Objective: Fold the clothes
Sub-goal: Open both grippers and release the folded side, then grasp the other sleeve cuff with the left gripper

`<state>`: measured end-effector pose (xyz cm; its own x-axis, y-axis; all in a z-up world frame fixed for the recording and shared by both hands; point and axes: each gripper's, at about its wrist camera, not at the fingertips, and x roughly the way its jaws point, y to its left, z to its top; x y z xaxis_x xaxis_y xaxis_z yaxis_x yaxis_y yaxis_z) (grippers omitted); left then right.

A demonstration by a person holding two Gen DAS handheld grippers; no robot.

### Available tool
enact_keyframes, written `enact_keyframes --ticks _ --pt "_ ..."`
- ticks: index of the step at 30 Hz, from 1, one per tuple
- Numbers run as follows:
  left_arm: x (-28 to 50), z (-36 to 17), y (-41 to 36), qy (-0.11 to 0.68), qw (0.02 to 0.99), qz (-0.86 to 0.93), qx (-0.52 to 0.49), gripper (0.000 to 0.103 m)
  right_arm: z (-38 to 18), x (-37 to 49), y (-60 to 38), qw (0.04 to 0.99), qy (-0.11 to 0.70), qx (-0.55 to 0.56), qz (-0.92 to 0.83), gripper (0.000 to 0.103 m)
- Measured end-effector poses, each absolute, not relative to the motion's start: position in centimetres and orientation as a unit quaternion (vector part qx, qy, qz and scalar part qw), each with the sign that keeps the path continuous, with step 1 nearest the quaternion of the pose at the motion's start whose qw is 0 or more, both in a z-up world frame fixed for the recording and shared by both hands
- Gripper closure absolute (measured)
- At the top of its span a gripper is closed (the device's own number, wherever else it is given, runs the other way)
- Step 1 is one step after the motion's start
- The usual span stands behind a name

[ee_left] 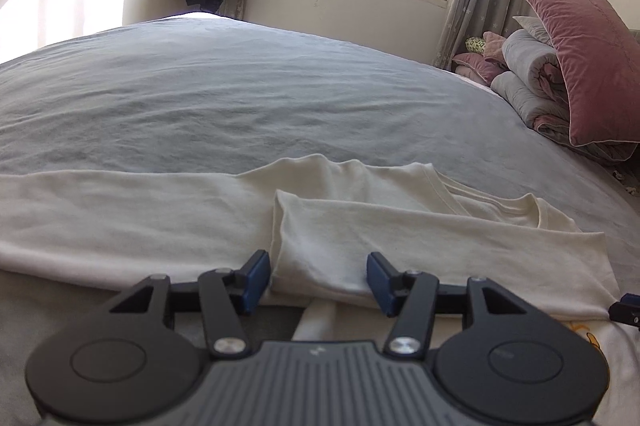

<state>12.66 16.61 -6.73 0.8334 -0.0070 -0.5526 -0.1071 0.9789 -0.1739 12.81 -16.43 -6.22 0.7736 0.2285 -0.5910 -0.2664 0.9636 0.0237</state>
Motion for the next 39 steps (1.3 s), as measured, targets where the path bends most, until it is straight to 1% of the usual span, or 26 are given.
enact_keyframes --ticks 2,3,7,9,12,17,22,28,31,32,33,35,39 --pt "12.5 -6.4 16.9 0.291 0.951 0.031 -0.095 0.047 -6.5 12.8 -16.8 0.940 0.320 -0.020 0.121 0.064" --pt "12.3 -6.2 17.1 0.293 0.951 0.035 -0.096 0.045 -6.6 12.8 -17.0 0.939 0.324 -0.014 0.116 0.060" --pt "11.2 -5.4 18.8 0.294 0.946 0.055 -0.121 0.038 -5.8 12.0 -16.9 0.937 0.335 -0.010 0.102 0.055" --pt "10.7 -5.0 20.0 0.295 0.943 0.073 -0.139 0.033 -5.3 11.5 -17.0 0.936 0.337 0.003 0.101 0.047" --pt "9.9 -4.4 22.0 0.294 0.937 0.102 -0.160 0.030 -4.4 10.6 -17.0 0.937 0.334 0.025 0.098 0.038" --pt "8.5 -3.7 24.7 0.283 0.934 0.149 -0.156 0.023 -3.5 8.8 -16.5 0.935 0.339 0.043 0.092 0.032" --pt "7.1 -3.6 26.8 0.280 0.932 0.181 -0.146 0.021 -3.6 7.3 -16.1 0.931 0.344 0.063 0.103 0.030" --pt "5.9 -4.4 29.3 0.285 0.924 0.212 -0.144 0.016 -4.9 4.8 -15.5 0.935 0.316 0.068 0.146 0.020" --pt "5.5 -4.9 30.6 0.287 0.920 0.223 -0.149 0.015 -4.6 5.0 -14.6 0.931 0.326 0.052 0.155 0.019" --pt "5.4 -5.1 31.0 0.286 0.918 0.227 -0.154 0.014 -4.4 5.0 -14.3 0.931 0.323 0.048 0.161 0.016" --pt "5.2 -5.4 31.4 0.285 0.917 0.230 -0.161 0.014 -4.2 5.0 -14.0 0.932 0.319 0.044 0.167 0.010" --pt "5.1 -5.6 31.9 0.280 0.917 0.231 -0.167 0.014 -4.1 4.9 -13.7 0.934 0.312 0.046 0.168 0.003" --pt "5.5 -5.6 32.5 0.270 0.918 0.237 -0.170 0.014 -4.7 5.4 -13.6 0.931 0.325 0.048 0.161 0.003"
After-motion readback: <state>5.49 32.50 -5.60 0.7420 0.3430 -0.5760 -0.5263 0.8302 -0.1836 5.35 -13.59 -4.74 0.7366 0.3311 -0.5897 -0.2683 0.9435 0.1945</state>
